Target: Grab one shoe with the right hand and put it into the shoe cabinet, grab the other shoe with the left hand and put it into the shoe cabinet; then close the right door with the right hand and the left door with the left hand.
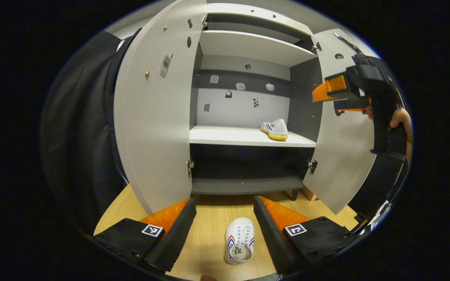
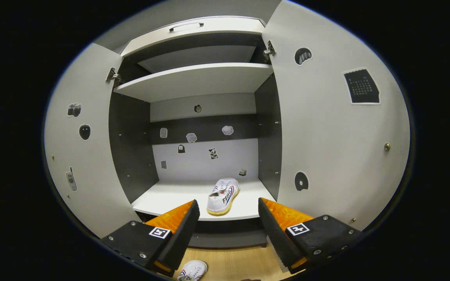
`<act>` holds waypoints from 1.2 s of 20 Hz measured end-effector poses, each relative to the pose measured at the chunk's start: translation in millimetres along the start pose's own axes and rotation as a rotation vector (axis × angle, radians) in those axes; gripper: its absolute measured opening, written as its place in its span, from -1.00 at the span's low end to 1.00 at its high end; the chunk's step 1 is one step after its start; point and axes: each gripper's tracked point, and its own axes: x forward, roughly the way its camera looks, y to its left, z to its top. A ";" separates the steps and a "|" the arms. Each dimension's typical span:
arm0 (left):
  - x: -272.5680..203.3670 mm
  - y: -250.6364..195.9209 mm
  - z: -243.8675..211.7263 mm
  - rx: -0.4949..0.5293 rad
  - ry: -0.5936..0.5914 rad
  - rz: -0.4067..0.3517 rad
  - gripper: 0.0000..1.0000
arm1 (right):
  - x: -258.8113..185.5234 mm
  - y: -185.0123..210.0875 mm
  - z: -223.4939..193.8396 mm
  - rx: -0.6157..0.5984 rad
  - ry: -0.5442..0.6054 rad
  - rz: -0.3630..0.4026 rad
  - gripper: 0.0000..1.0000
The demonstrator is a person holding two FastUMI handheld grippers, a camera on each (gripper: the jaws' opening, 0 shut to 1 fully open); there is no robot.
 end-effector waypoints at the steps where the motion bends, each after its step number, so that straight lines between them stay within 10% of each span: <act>1: 8.2 -1.8 -17.3 0.000 0.033 -0.007 0.94 | -4.6 -0.7 -1.1 0.003 -0.002 -0.002 0.85; 17: 70.4 1.6 -223.2 -0.049 0.512 -0.018 1.00 | -42.3 -7.7 1.2 -0.019 -0.035 -0.005 0.85; 22: 79.6 -4.2 -248.4 -0.068 0.579 -0.025 0.22 | -46.7 -12.2 0.3 -0.009 -0.030 -0.007 0.85; 24: 77.7 -9.8 -260.5 -0.116 0.627 -0.039 0.22 | -48.1 -12.1 0.2 0.002 -0.026 -0.001 0.85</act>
